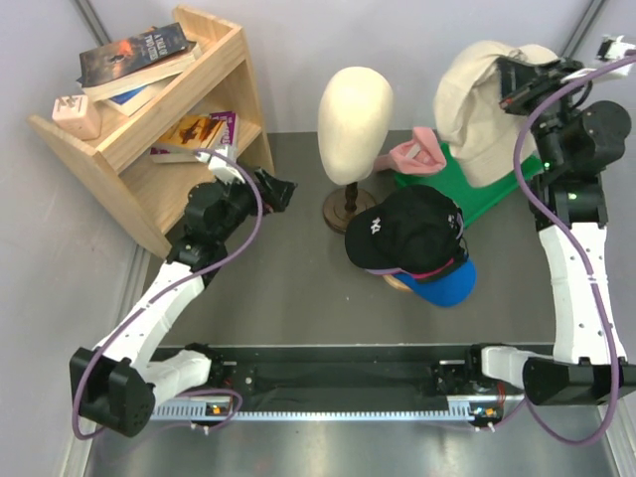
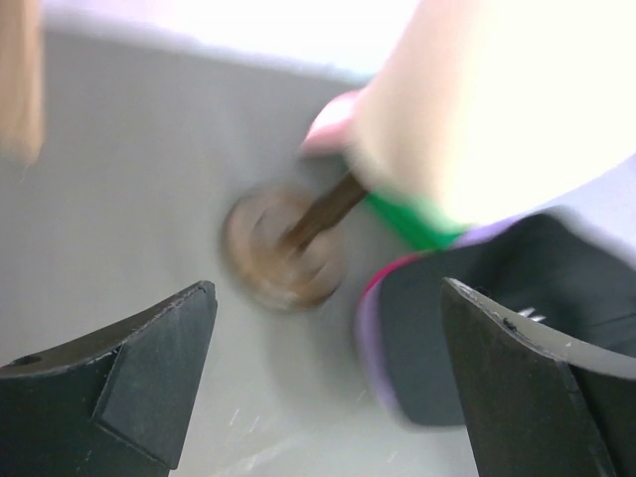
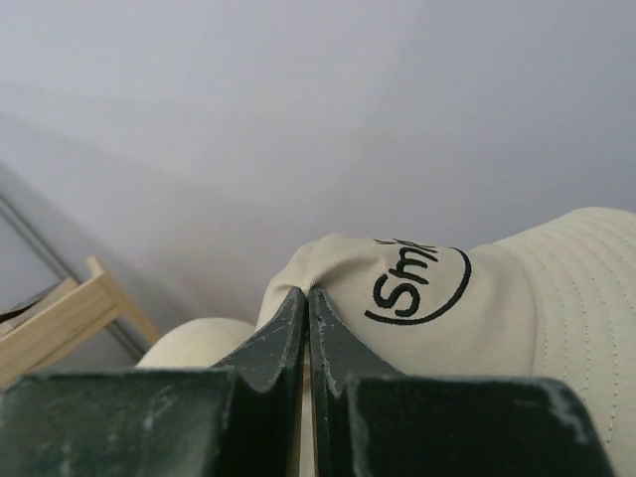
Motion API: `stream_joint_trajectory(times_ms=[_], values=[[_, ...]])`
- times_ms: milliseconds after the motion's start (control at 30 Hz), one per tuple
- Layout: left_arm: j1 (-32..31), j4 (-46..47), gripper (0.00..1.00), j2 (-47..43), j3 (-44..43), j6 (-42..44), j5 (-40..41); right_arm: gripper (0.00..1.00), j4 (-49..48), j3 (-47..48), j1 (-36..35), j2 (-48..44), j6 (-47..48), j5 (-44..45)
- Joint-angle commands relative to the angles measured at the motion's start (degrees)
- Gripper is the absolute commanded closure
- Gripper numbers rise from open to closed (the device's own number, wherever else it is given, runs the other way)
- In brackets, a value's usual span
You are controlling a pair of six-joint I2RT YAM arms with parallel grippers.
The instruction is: Stack the hats
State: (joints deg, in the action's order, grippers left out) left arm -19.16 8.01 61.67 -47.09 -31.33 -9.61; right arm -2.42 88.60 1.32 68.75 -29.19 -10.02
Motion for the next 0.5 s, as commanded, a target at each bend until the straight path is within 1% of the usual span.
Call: stream_joint_trajectory(times_ms=[0,33,100,133,167,200,233,300,400,467], values=[[0.17,9.83,0.03,1.33,-10.62,0.75,-5.86,1.0,-5.93,3.77,-6.23,-0.46,-3.24,-4.39],[0.17,11.22,0.04,2.13,-11.96,0.31,-7.86,1.0,-6.37,3.86,-8.51,-0.37,-3.33,-4.39],[-0.79,14.38,0.05,4.23,-14.42,-1.79,-9.89,1.0,-7.6,4.65,-10.89,-0.2,-3.59,-3.96],[-1.49,16.75,0.06,5.03,-17.22,-2.32,-10.86,1.0,-7.78,5.0,-13.16,-0.02,-3.33,-3.43],[-2.37,17.04,0.06,5.91,-18.99,-2.5,-11.39,1.0,-7.87,5.35,-14.32,0.15,-3.24,-3.08],[-4.72,17.04,0.06,7.92,-20.83,-1.64,-11.49,1.0,-8.04,6.05,-15.37,0.59,-2.89,-2.9],[-6.05,16.95,0.06,8.98,-24.94,-0.76,-11.66,1.0,-8.13,6.32,-17.12,0.86,-2.89,-2.64],[-9.91,16.95,0.06,12.31,-28.65,1.78,-11.4,1.0,-8.48,6.85,-18.72,1.64,-2.8,-2.63],[-12.65,16.16,0.06,16.97,-34.9,3.21,-10.87,1.0,-8.83,6.94,-21.79,2.44,-2.54,-2.2],[-12.92,16.33,0.06,19.09,-38.14,1.81,-11.83,1.0,-8.75,7.11,-23.82,2.88,-2.01,-1.93]])
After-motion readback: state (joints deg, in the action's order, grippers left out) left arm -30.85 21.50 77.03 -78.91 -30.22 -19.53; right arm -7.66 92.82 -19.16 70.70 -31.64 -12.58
